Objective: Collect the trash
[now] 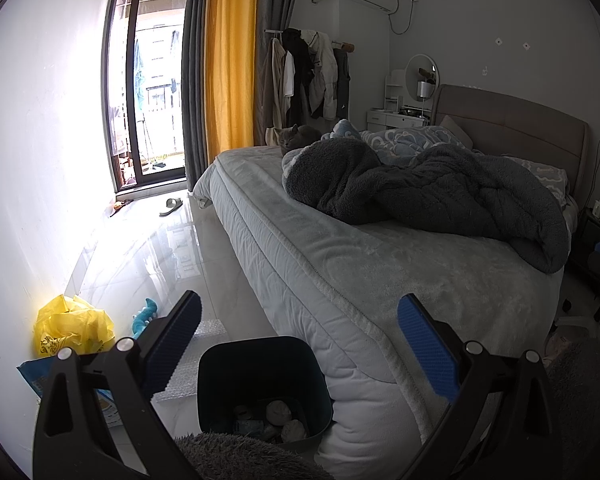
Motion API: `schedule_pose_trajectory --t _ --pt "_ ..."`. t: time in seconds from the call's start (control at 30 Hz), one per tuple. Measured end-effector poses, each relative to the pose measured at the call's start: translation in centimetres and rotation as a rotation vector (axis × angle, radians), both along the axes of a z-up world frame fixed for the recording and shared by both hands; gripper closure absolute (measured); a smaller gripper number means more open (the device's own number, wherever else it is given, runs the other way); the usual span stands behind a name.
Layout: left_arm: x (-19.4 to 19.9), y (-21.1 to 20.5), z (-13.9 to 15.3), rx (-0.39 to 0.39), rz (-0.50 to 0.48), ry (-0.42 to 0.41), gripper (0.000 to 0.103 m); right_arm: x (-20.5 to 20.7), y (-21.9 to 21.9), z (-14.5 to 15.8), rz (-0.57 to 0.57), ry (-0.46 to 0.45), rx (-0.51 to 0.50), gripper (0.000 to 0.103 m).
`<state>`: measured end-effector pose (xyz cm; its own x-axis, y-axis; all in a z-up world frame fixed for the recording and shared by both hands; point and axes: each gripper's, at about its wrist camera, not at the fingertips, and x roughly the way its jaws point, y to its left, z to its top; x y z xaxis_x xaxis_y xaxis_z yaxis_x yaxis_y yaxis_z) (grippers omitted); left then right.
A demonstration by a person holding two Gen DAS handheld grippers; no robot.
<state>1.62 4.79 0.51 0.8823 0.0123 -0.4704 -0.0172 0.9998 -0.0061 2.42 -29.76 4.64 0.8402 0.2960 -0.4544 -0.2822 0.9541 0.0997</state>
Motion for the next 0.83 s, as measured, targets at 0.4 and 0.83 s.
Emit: schedule_pose_trajectory --t 0.4,0.83 --pt "0.01 0.03 0.02 0.001 0.000 0.000 0.003 0.05 -0.08 0.01 0.001 0.000 0.000 0.003" --pt "-0.01 -0.01 -0.11 0.002 0.000 0.004 0.003 0.13 -0.13 0.03 0.002 0.000 0.000 0.003"
